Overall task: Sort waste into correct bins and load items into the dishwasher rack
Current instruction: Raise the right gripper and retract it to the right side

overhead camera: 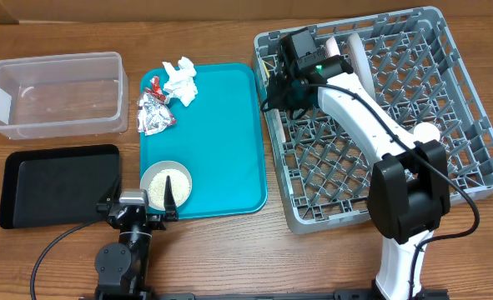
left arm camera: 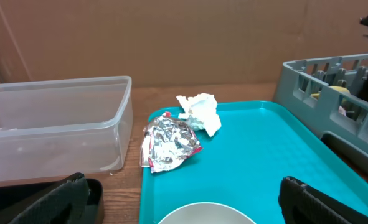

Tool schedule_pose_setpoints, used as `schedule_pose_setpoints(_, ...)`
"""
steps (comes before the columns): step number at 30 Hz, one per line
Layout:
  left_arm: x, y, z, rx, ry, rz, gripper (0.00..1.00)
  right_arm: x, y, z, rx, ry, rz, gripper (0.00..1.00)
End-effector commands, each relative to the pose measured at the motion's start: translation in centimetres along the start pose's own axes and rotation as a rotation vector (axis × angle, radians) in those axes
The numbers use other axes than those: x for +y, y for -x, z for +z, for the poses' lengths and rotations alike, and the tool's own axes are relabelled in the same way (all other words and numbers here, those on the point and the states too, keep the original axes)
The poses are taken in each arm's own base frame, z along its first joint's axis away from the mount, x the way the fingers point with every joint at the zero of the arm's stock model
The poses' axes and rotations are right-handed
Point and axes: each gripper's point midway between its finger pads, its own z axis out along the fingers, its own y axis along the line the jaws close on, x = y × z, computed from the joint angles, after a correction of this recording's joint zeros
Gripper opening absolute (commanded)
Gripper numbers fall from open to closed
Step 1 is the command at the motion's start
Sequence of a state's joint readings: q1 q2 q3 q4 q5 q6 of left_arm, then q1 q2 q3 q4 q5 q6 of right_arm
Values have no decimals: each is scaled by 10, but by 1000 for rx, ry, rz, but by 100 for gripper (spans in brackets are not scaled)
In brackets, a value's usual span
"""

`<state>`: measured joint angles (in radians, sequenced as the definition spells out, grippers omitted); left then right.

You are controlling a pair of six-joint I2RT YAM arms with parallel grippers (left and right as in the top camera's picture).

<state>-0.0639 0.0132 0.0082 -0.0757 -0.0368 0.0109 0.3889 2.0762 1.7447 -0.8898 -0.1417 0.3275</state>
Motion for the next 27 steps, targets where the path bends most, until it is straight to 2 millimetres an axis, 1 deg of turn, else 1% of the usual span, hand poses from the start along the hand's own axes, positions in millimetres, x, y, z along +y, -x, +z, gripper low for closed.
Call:
schedule_pose_setpoints(1, 0, -1, 0, 0, -2, 9, 100, 23, 17, -56, -101, 46, -76, 4)
schedule_pose_setpoints(3, 0, -1, 0, 0, -2, 9, 100, 30, 19, -90, -153, 67, -86, 4)
schedule_pose_setpoints(5, 0, -1, 0, 0, -2, 9, 100, 38, 22, -131, -227, 95, -107, 4)
schedule_pose_setpoints(7, 0, -1, 0, 0, -2, 9, 100, 46, 24, -178, -325, 125, -138, 4)
schedule_pose_setpoints(9, 0, -1, 0, 0, -2, 9, 100, 44, 25, -228, -438, 125, -139, 4)
schedule_pose_setpoints(11, 0, -1, 0, 0, -2, 9, 100, 31, 24, -276, -555, 88, -118, 4)
schedule_pose_setpoints(12, 0, -1, 0, 0, -2, 9, 100, 21, 23, -298, -611, 61, -100, 5)
schedule_pose_setpoints(13, 0, -1, 0, 0, -2, 9, 100, 10, 19, -320, -662, 33, -79, 8)
schedule_pose_setpoints(15, 0, -1, 0, 0, -2, 9, 100, -12, 10, -357, -745, -10, -35, 21)
schedule_pose_setpoints(16, 0, -1, 0, 0, -2, 9, 100, -22, 4, -373, -779, -29, -13, 33)
schedule_pose_setpoints(18, 0, -1, 0, 0, -2, 9, 100, -42, -9, -399, -831, -63, 31, 55)
schedule_pose_setpoints(19, 0, -1, 0, 0, -2, 9, 100, -54, -16, -413, -859, -82, 60, 71)
schedule_pose_setpoints(21, 0, -1, 0, -1, -2, 9, 100, -67, -25, -426, -887, -108, 99, 86)
schedule_pose_setpoints(23, 0, 5, 0, -24, -2, 7, 100, -78, -32, -433, -899, -134, 127, 100)
schedule_pose_setpoints(25, 0, 5, 0, -25, -2, 7, 100, -84, -36, -434, -893, -151, 143, 100)
schedule_pose_setpoints(27, 0, 4, 0, -19, -3, 8, 100, -87, -39, -431, -875, -158, 148, 100)
